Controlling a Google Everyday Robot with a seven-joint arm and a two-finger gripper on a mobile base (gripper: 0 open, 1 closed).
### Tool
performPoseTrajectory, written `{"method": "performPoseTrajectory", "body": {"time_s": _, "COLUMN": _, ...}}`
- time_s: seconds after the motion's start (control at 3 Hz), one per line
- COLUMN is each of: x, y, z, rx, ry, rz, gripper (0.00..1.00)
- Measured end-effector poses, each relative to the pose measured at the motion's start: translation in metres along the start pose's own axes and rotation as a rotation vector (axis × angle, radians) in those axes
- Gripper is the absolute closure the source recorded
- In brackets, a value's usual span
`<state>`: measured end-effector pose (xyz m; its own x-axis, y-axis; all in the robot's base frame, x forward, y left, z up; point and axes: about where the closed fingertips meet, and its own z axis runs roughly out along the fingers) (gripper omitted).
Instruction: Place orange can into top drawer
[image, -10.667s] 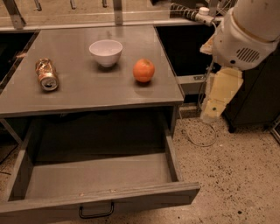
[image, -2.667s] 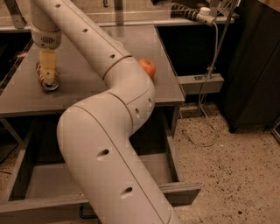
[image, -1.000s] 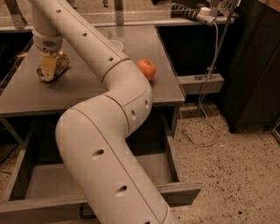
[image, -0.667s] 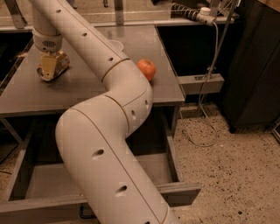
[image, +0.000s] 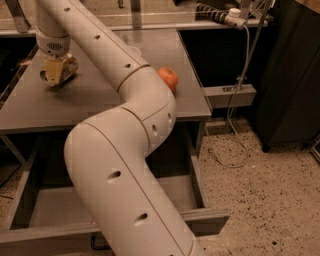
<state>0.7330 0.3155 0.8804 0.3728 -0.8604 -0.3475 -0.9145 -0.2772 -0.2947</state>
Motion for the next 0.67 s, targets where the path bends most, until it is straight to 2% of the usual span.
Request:
{"method": "performPoseTrajectory", "body": {"time_s": 0.33, "x": -0.011, "y": -0.008, "z": -0.024, "rx": 0.062, "ry": -0.001, "rz": -0.017, "gripper": 1.0}}
{"method": "performPoseTrajectory", "body": {"time_s": 0.67, "x": -0.014, "y": -0.007, "z": -0.047, "rx": 0.096, "ry": 0.001, "rz": -0.019, "gripper": 1.0}}
